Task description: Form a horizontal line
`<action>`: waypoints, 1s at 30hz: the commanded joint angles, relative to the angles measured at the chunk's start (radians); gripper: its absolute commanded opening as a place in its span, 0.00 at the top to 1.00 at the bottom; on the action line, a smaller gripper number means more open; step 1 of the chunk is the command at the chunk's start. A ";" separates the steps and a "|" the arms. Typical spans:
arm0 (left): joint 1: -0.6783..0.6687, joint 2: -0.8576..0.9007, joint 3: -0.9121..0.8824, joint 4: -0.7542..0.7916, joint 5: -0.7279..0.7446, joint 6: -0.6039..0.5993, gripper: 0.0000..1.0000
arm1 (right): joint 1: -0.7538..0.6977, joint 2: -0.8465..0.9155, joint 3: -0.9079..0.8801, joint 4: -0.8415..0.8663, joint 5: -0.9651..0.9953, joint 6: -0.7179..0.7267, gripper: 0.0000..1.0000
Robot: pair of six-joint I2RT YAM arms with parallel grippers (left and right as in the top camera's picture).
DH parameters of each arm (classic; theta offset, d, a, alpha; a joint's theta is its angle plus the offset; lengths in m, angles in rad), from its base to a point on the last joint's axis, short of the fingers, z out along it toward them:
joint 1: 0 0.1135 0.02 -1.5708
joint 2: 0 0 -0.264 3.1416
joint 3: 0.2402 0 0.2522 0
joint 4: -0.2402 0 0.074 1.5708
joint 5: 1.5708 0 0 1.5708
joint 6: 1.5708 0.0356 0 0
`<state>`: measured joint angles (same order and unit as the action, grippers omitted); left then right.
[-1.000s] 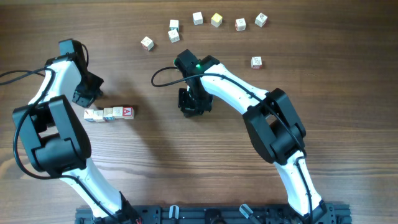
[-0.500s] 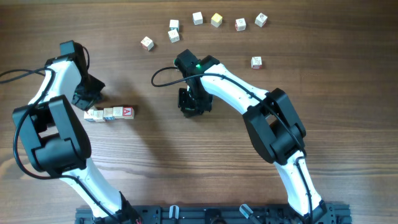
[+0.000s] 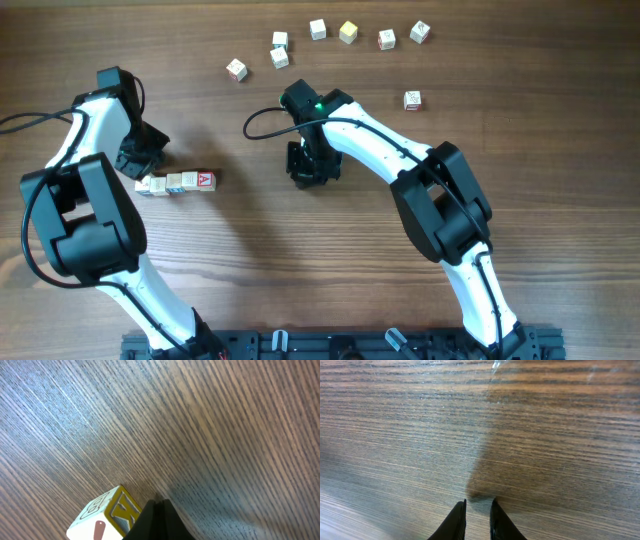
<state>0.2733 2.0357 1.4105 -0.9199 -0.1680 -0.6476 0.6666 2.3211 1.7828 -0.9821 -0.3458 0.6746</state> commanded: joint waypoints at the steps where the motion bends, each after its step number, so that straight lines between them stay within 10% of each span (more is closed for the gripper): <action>1: 0.000 0.013 -0.004 -0.009 -0.017 0.013 0.96 | -0.002 0.052 -0.029 0.016 0.113 -0.020 0.82; 30: 0.000 0.013 -0.004 -0.032 -0.016 0.013 0.96 | -0.002 0.052 -0.029 0.017 0.113 -0.021 0.82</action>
<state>0.2733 2.0357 1.4105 -0.9474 -0.1680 -0.6479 0.6666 2.3211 1.7828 -0.9821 -0.3458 0.6746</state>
